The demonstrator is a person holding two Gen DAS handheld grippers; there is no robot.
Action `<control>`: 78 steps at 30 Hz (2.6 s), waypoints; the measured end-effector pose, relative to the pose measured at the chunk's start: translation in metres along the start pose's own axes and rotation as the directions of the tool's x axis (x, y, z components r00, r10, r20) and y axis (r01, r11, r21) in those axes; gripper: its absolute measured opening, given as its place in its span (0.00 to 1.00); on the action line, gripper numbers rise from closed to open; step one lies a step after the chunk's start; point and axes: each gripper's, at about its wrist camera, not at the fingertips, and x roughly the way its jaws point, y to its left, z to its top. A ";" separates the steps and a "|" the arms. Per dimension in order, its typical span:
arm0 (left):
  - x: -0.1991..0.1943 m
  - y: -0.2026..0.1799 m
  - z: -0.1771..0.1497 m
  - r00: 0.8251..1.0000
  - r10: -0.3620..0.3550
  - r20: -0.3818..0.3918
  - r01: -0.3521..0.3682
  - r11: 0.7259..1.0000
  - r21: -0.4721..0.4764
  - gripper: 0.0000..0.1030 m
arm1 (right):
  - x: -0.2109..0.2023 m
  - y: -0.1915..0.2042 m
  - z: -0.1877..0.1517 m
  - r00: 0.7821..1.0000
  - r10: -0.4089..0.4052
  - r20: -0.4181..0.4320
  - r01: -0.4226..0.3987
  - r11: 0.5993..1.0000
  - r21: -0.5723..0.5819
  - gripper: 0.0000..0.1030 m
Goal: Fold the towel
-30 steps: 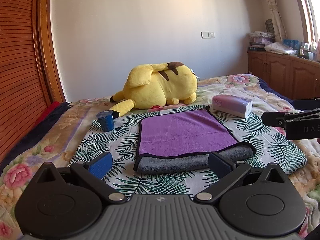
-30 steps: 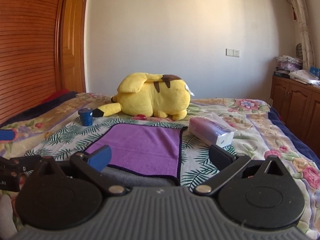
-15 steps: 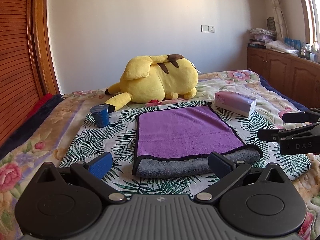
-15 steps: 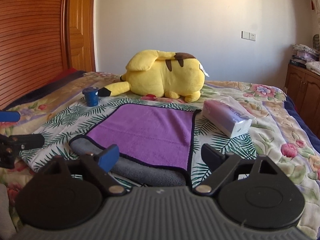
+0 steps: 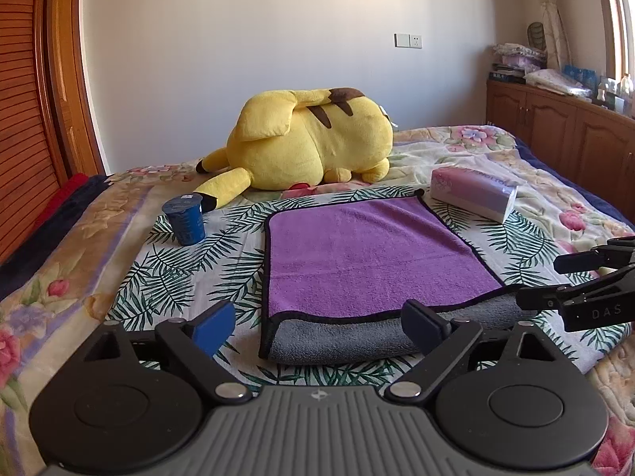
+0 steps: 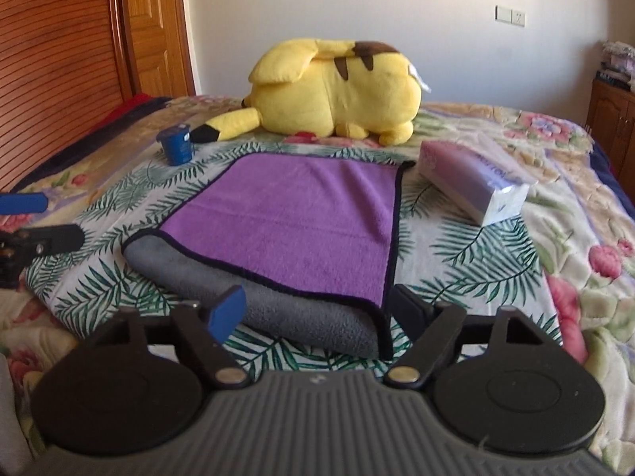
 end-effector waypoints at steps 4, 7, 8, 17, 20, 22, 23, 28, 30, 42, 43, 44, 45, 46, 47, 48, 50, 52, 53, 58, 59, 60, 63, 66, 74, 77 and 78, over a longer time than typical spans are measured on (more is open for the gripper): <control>0.012 0.003 0.001 1.000 -0.012 -0.010 0.012 1.000 0.006 0.69 | 0.008 -0.004 0.001 1.000 0.002 -0.016 -0.002 1.000 0.003 0.73; 0.022 0.008 0.003 1.000 -0.015 -0.009 0.015 1.000 0.000 0.68 | 0.013 -0.006 0.002 1.000 0.000 -0.025 0.000 1.000 0.001 0.71; 0.025 0.009 0.004 1.000 -0.016 -0.009 0.016 1.000 -0.003 0.67 | 0.015 -0.007 0.002 1.000 0.000 -0.028 0.000 1.000 0.001 0.70; 0.046 0.028 0.008 1.000 -0.015 -0.026 0.014 0.999 -0.031 0.64 | 0.031 -0.011 0.000 0.998 0.002 -0.063 -0.003 1.000 -0.012 0.66; 0.055 0.032 0.007 0.999 -0.027 -0.047 0.026 0.999 -0.022 0.55 | 0.036 -0.011 0.001 0.998 0.003 -0.069 -0.004 1.000 -0.018 0.65; 0.062 0.033 0.007 0.997 -0.027 -0.071 0.026 1.000 -0.006 0.51 | 0.039 -0.013 0.001 0.997 0.001 -0.074 -0.003 1.000 -0.017 0.65; 0.065 0.034 0.006 0.996 -0.026 -0.082 0.026 1.000 0.001 0.49 | 0.040 -0.014 0.001 0.997 0.002 -0.077 -0.003 1.000 -0.012 0.65; 0.081 0.040 0.002 0.992 -0.037 -0.122 0.039 0.999 0.010 0.43 | 0.045 -0.022 0.001 0.996 0.002 -0.091 -0.001 1.000 0.010 0.64; 0.089 0.042 0.000 0.988 -0.043 -0.147 0.046 0.999 0.016 0.40 | 0.047 -0.023 0.000 0.995 -0.001 -0.101 0.002 1.000 0.009 0.64; 0.116 0.057 -0.003 0.974 -0.095 -0.207 0.089 0.995 -0.040 0.29 | 0.057 -0.031 -0.003 0.987 0.018 -0.160 -0.014 1.000 0.021 0.59; 0.117 0.057 -0.003 0.973 -0.098 -0.207 0.092 0.995 -0.039 0.28 | 0.057 -0.030 -0.003 0.986 0.022 -0.167 -0.018 1.000 0.021 0.57; 0.117 0.057 -0.003 0.972 -0.107 -0.209 0.100 0.994 -0.042 0.26 | 0.058 -0.031 -0.004 0.985 0.025 -0.172 -0.021 1.000 0.021 0.55; 0.118 0.058 -0.003 0.971 -0.116 -0.210 0.108 0.993 -0.047 0.23 | 0.059 -0.031 -0.004 0.984 0.026 -0.177 -0.023 1.000 0.021 0.53; 0.118 0.058 -0.004 0.969 -0.123 -0.212 0.114 0.992 -0.051 0.22 | 0.059 -0.031 -0.004 0.983 0.028 -0.182 -0.024 0.999 0.021 0.52; 0.118 0.058 -0.004 0.968 -0.129 -0.216 0.120 0.991 -0.053 0.21 | 0.060 -0.031 -0.004 0.982 0.030 -0.186 -0.026 0.999 0.023 0.52; 0.118 0.057 -0.005 0.966 -0.133 -0.220 0.124 0.991 -0.054 0.20 | 0.060 -0.031 -0.005 0.981 0.033 -0.190 -0.028 0.999 0.025 0.52; 0.119 0.056 -0.006 0.964 -0.134 -0.229 0.125 0.991 -0.052 0.20 | 0.061 -0.032 -0.005 0.980 0.036 -0.197 -0.031 0.999 0.029 0.52; 0.120 0.056 -0.008 0.962 -0.137 -0.235 0.129 0.990 -0.051 0.20 | 0.061 -0.033 -0.005 0.978 0.038 -0.203 -0.033 0.999 0.030 0.52; 0.120 0.055 -0.008 0.962 -0.140 -0.236 0.131 0.990 -0.052 0.19 | 0.061 -0.033 -0.006 0.977 0.041 -0.207 -0.035 0.999 0.030 0.52; 0.118 0.051 -0.012 0.962 -0.135 -0.238 0.131 0.991 -0.033 0.07 | 0.062 -0.035 -0.007 0.974 0.044 -0.221 -0.038 0.999 0.031 0.49; 0.118 0.051 -0.013 0.962 -0.135 -0.237 0.131 0.991 -0.030 0.06 | 0.062 -0.036 -0.007 0.974 0.044 -0.221 -0.038 0.999 0.033 0.49; 0.118 0.051 -0.013 0.963 -0.135 -0.234 0.132 0.991 -0.028 0.06 | 0.062 -0.036 -0.007 0.974 0.041 -0.221 -0.035 0.999 0.033 0.49; 0.118 0.052 -0.014 0.963 -0.135 -0.233 0.131 0.991 -0.031 0.06 | 0.063 -0.039 -0.007 0.974 0.044 -0.224 -0.035 0.999 0.042 0.49; 0.119 0.052 -0.016 0.963 -0.137 -0.232 0.132 0.991 -0.035 0.03 | 0.063 -0.038 -0.008 0.973 0.054 -0.226 -0.047 0.998 0.033 0.39; 0.118 0.051 -0.017 0.968 -0.137 -0.211 0.134 0.991 -0.031 0.00 | 0.062 -0.042 -0.006 0.976 0.061 -0.208 -0.060 0.998 0.010 0.09; 0.116 0.051 -0.016 0.969 -0.143 -0.202 0.138 0.990 -0.035 0.00 | 0.059 -0.044 -0.005 0.980 0.063 -0.188 -0.062 0.998 0.011 0.06; 0.115 0.051 -0.015 0.969 -0.145 -0.198 0.140 0.989 -0.035 0.00 | 0.058 -0.044 -0.004 0.981 0.066 -0.180 -0.065 0.998 0.010 0.04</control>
